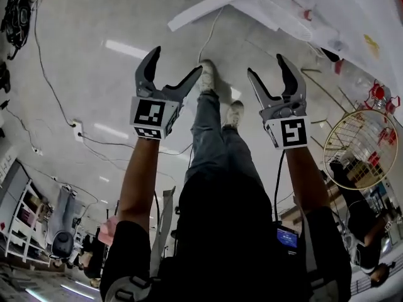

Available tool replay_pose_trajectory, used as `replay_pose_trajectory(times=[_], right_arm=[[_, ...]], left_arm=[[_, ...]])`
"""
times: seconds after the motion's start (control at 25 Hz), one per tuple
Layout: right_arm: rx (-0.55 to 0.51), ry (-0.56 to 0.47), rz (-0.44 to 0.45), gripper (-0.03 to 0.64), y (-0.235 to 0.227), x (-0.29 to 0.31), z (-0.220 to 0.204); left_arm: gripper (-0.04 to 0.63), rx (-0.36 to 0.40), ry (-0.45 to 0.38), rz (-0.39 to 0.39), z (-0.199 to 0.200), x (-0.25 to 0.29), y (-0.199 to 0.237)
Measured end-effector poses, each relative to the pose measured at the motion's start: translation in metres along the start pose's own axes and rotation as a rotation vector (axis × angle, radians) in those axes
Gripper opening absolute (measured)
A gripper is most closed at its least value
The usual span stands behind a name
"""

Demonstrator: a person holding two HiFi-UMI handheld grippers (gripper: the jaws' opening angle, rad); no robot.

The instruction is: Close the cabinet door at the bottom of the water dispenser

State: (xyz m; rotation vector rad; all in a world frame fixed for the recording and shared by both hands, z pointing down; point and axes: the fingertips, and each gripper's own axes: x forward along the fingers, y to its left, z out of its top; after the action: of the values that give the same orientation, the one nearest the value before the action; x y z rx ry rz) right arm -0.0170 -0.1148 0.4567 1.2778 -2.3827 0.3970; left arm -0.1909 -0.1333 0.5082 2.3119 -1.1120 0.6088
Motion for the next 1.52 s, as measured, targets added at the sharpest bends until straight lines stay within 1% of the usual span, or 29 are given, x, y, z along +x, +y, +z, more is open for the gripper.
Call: replay_pose_trajectory(times=[0.24, 0.4, 0.48, 0.64, 0.8, 0.92, 1.04, 1.2, 1.28, 1.4, 1.52], right_arm=[[0.016, 0.019, 0.016, 0.301, 0.005, 0.042, -0.031], [0.053, 0.046, 0.021, 0.301, 0.011, 0.069, -0.048], [0.067, 0.069, 0.021, 0.301, 0.015, 0.077, -0.061], [0.099, 0.108, 0.028, 0.301, 0.031, 0.084, -0.077], [0.122, 0.13, 0.015, 0.299, 0.035, 0.079, -0.083], [0.147, 0.145, -0.008, 0.299, 0.025, 0.073, -0.089], [0.179, 0.14, -0.039, 0.298, 0.014, 0.069, -0.09], [0.204, 0.142, -0.074, 0.295, 0.01, 0.063, -0.09], [0.218, 0.138, -0.085, 0.29, 0.009, 0.06, -0.092], [0.243, 0.131, -0.095, 0.279, 0.006, 0.055, -0.097], [0.261, 0.127, -0.102, 0.279, 0.006, 0.053, -0.099]], left_arm=[[0.463, -0.018, 0.038, -0.005, -0.048, 0.035, 0.029], [0.463, -0.039, 0.06, 0.016, -0.068, 0.057, 0.051], [0.464, -0.048, 0.087, 0.012, -0.081, 0.067, 0.059], [0.465, -0.033, 0.127, 0.0, -0.1, 0.087, 0.077], [0.465, -0.024, 0.16, -0.025, -0.112, 0.102, 0.088], [0.465, -0.003, 0.191, -0.032, -0.117, 0.113, 0.093], [0.465, 0.001, 0.194, -0.035, -0.114, 0.126, 0.099], [0.465, 0.025, 0.227, -0.045, -0.118, 0.134, 0.104], [0.465, 0.01, 0.229, -0.05, -0.117, 0.139, 0.104], [0.465, -0.044, 0.231, -0.067, -0.118, 0.144, 0.098], [0.465, -0.056, 0.247, -0.079, -0.125, 0.148, 0.094]])
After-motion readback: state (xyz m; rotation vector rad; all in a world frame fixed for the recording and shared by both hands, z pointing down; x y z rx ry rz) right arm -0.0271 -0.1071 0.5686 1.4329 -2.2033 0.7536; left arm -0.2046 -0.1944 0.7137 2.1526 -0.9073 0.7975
